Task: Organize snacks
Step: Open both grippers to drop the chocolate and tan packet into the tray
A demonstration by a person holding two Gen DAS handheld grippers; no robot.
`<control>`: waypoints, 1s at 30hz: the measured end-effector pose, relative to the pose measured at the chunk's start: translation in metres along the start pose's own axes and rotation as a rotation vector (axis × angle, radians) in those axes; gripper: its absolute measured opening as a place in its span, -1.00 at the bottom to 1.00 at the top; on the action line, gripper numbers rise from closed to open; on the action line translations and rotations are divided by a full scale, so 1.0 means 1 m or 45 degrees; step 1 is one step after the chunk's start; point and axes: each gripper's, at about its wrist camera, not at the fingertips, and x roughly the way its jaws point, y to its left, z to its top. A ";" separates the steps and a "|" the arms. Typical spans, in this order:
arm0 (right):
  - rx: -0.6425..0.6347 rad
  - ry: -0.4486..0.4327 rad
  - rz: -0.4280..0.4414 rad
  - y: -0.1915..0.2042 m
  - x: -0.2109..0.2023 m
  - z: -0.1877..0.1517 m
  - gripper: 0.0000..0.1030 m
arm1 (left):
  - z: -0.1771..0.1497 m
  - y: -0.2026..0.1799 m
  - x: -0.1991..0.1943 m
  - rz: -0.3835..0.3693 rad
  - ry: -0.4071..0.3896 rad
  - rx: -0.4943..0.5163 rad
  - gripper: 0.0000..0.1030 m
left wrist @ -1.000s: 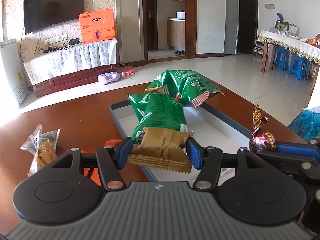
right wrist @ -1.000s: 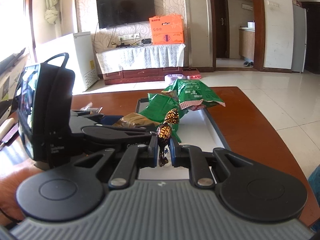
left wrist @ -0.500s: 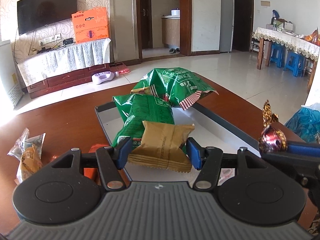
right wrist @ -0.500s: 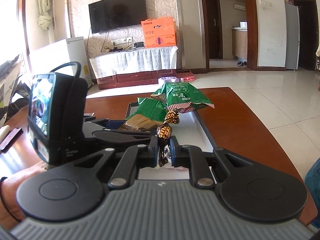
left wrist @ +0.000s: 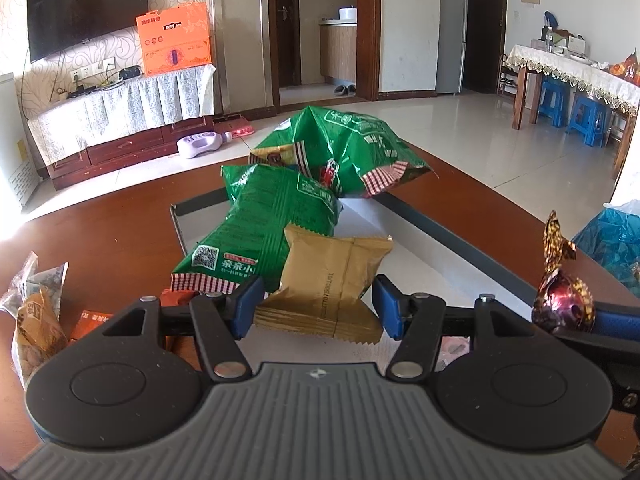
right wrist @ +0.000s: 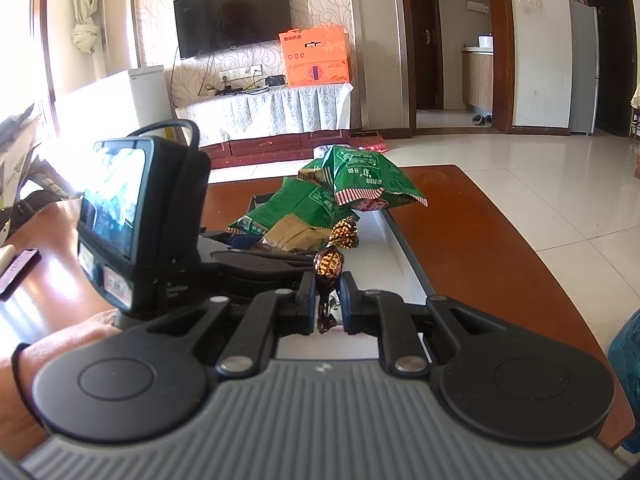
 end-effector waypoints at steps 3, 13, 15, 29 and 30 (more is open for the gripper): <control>-0.001 0.005 -0.003 0.002 0.002 0.001 -0.71 | -0.002 0.002 0.001 -0.002 0.007 -0.001 0.34; 0.011 0.021 -0.015 0.000 0.009 0.000 -0.70 | -0.005 0.005 -0.012 -0.019 -0.006 0.015 0.52; 0.017 0.035 -0.017 -0.001 0.013 -0.001 -0.70 | -0.007 0.007 -0.017 -0.013 -0.008 0.037 0.52; -0.024 0.149 -0.010 0.007 0.045 -0.010 -0.68 | -0.017 0.038 -0.062 -0.070 -0.070 0.085 0.63; -0.037 0.153 -0.021 0.009 0.046 -0.011 -0.68 | -0.018 0.041 -0.065 -0.067 -0.075 0.090 0.63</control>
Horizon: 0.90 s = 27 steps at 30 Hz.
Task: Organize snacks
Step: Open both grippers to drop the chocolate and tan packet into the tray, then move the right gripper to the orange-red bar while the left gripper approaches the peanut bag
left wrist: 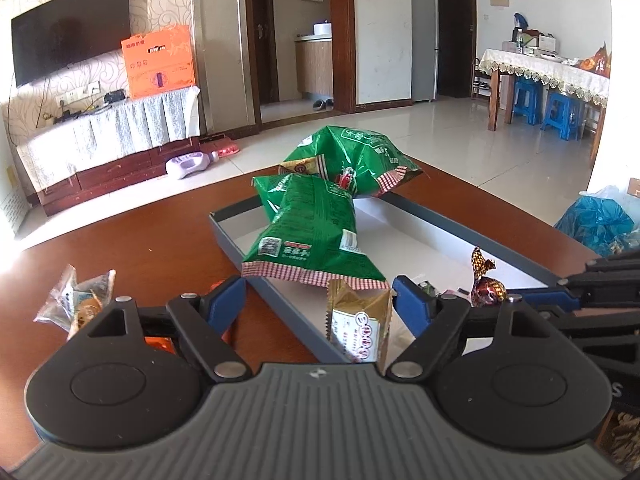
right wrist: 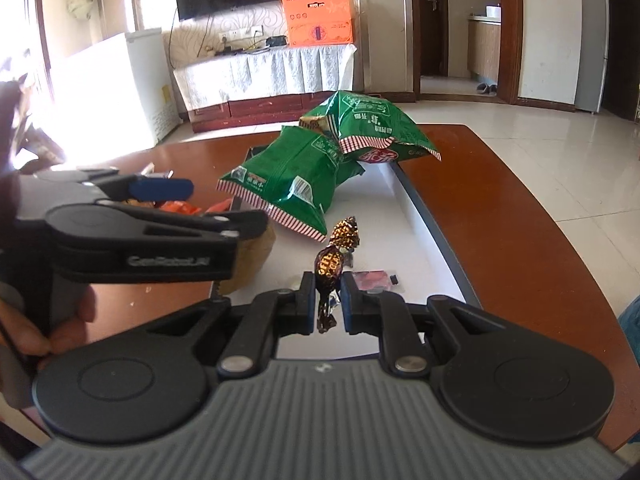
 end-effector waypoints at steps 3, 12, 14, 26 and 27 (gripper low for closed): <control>-0.030 0.017 -0.026 0.005 0.004 -0.001 -0.67 | -0.002 0.009 -0.008 0.009 -0.012 -0.005 0.63; -0.032 -0.076 -0.064 0.015 -0.007 0.001 -0.20 | -0.007 0.049 -0.027 0.110 -0.011 -0.042 0.63; -0.019 -0.141 -0.045 0.019 -0.014 0.005 -0.20 | -0.009 0.064 -0.030 0.147 -0.010 -0.062 0.63; -0.127 -0.031 0.183 0.087 0.006 0.012 -0.01 | -0.039 0.152 -0.026 0.387 0.105 -0.122 0.63; -0.134 -0.017 0.201 0.095 0.009 0.010 0.05 | -0.041 0.156 -0.024 0.385 0.116 -0.126 0.63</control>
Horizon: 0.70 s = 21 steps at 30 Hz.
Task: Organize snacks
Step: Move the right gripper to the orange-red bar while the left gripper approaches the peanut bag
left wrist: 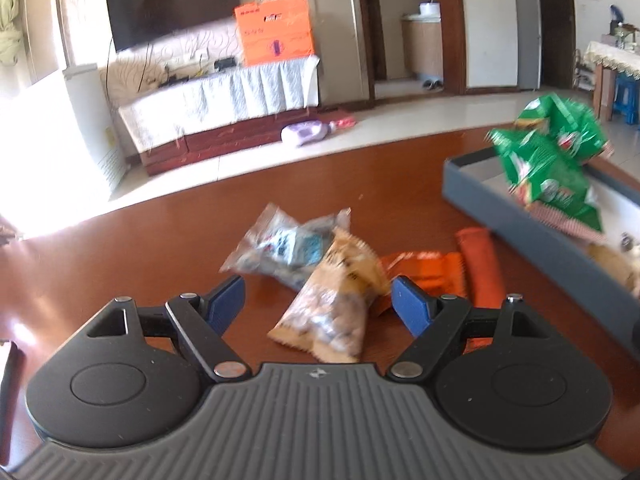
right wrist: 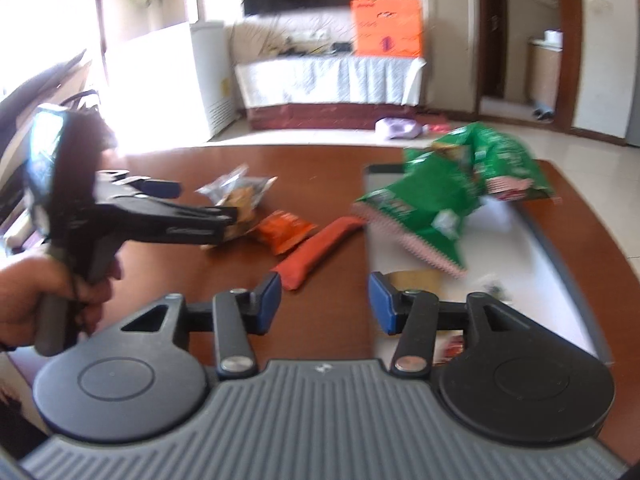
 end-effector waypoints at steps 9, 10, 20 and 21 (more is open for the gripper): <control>0.057 0.089 -0.060 0.034 0.049 0.003 0.07 | -0.002 0.013 0.026 -0.026 0.070 -0.010 0.63; 0.072 0.088 -0.071 0.034 0.053 0.004 0.07 | -0.002 0.015 0.027 -0.030 0.071 -0.015 0.63; 0.172 0.080 -0.254 0.034 0.093 0.020 -0.07 | -0.004 0.026 0.029 -0.069 0.064 -0.077 0.63; 0.160 0.089 -0.290 0.032 0.099 0.023 -0.12 | -0.004 0.026 0.027 -0.074 0.063 -0.085 0.63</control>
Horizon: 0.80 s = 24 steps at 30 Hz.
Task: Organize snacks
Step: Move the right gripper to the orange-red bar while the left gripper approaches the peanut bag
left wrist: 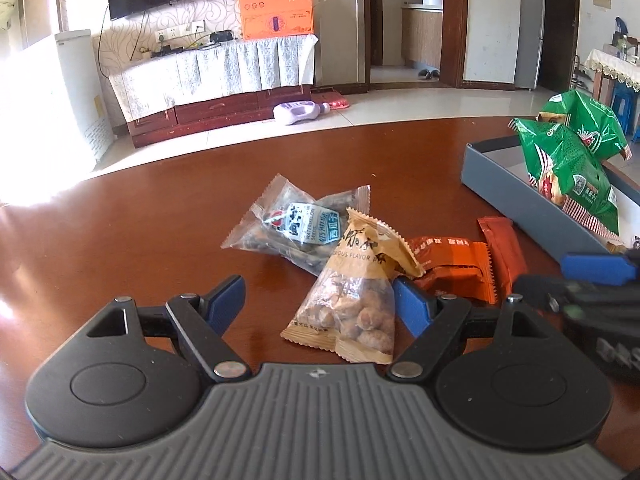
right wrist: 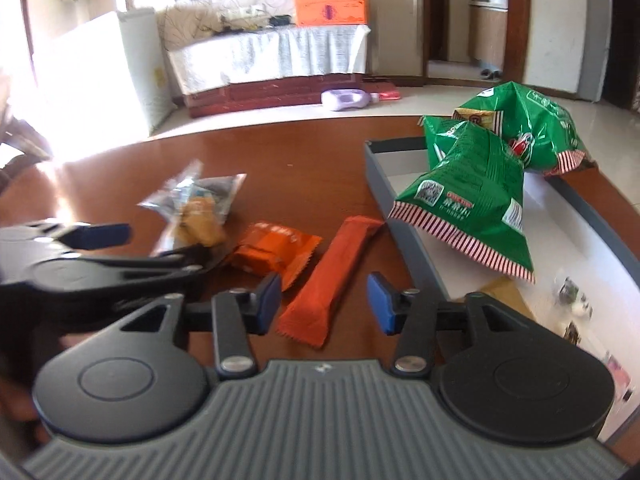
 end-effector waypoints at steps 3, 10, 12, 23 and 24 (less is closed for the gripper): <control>0.030 0.045 -0.045 -0.003 0.020 0.004 -0.10 | 0.000 0.005 -0.001 -0.019 -0.001 -0.017 0.63; -0.176 0.066 -0.046 0.011 0.036 0.009 -0.43 | 0.001 0.013 0.000 -0.057 0.003 -0.042 0.63; -0.189 0.079 -0.019 0.011 0.031 0.007 -0.49 | 0.000 0.012 0.000 -0.058 0.006 -0.043 0.63; -0.322 0.137 0.146 0.009 -0.031 -0.034 -0.50 | 0.003 0.004 0.012 -0.054 0.012 -0.050 0.63; -0.320 0.131 0.157 0.007 -0.031 -0.035 -0.50 | 0.004 0.003 0.013 -0.053 0.011 -0.048 0.63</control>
